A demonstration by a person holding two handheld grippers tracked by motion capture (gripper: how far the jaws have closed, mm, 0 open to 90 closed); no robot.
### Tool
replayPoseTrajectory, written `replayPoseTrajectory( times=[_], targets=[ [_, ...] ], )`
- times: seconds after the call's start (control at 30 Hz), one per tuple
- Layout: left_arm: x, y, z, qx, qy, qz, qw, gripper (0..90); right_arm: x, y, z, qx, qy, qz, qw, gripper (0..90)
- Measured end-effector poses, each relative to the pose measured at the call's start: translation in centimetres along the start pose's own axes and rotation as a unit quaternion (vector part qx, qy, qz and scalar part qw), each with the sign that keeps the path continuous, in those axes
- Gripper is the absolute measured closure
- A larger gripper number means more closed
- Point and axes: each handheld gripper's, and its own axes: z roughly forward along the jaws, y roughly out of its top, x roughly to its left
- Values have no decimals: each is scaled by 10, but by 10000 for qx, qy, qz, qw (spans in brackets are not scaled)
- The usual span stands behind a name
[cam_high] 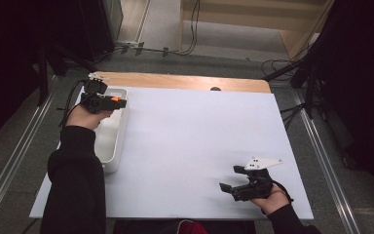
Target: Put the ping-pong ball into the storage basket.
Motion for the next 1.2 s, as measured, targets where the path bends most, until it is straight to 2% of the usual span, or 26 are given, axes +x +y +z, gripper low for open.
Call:
replayPoseTrajectory(
  times=[0.63,0.87,1.2],
  targets=[
    [12,-5,0,43,260,-131,9996,499,0,0,0,-7,-15,-24,10000,98],
    [11,-5,1,72,242,-87,9996,498,0,0,0,-7,-23,-21,10000,97],
    [17,-9,7,156,288,-224,9992,498,0,0,0,-5,-13,-15,10000,98]
  ],
)
